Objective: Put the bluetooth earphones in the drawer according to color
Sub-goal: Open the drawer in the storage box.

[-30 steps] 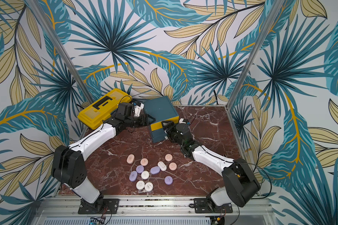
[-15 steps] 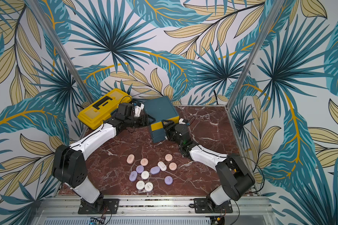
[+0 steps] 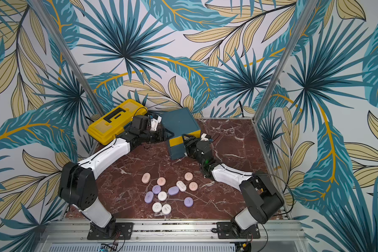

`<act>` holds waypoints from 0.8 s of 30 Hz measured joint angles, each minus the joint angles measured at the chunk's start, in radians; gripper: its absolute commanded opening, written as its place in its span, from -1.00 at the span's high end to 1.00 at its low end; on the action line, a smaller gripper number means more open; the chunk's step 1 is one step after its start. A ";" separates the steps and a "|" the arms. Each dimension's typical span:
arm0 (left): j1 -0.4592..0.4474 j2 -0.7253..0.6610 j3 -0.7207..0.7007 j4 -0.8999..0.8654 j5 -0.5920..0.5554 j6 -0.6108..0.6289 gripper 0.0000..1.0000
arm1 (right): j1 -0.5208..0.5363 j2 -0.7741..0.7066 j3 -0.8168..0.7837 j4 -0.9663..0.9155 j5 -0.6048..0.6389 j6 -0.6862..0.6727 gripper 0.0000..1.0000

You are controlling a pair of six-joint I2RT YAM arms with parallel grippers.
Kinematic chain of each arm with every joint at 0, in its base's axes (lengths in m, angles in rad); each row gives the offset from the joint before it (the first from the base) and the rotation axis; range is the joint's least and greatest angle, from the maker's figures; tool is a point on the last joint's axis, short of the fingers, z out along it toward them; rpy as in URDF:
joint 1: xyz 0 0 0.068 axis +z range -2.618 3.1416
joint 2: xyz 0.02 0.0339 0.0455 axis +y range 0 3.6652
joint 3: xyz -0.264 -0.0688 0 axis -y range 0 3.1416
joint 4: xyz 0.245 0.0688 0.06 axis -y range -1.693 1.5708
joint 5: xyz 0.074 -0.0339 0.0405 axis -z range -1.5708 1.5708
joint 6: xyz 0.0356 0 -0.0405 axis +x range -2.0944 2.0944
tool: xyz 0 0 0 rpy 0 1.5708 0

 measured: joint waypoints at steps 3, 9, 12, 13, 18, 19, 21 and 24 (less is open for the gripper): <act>0.000 0.002 0.000 0.005 0.001 0.000 -0.45 | 0.001 -0.005 -0.021 0.010 0.006 -0.012 -0.39; 0.000 0.010 0.000 0.021 0.008 -0.003 -0.45 | 0.003 -0.003 -0.067 0.037 0.022 -0.022 -0.36; 0.000 0.013 0.000 0.027 0.010 -0.004 -0.44 | 0.004 0.011 -0.069 0.080 0.027 -0.022 -0.36; 0.000 0.013 0.000 0.027 0.011 -0.004 -0.44 | 0.004 0.018 -0.069 0.096 0.031 -0.022 -0.36; 0.000 0.013 0.000 0.027 0.012 -0.004 -0.44 | 0.006 0.028 -0.071 0.142 0.043 -0.026 -0.34; 0.000 0.013 0.000 0.027 0.012 -0.004 -0.43 | 0.007 0.028 -0.071 0.146 0.046 -0.026 -0.32; 0.000 0.013 0.000 0.028 0.013 -0.004 -0.43 | 0.007 0.030 -0.071 0.160 0.050 -0.026 -0.27; 0.001 0.013 0.000 0.028 0.016 -0.004 -0.43 | 0.008 0.043 -0.071 0.174 0.053 -0.025 -0.19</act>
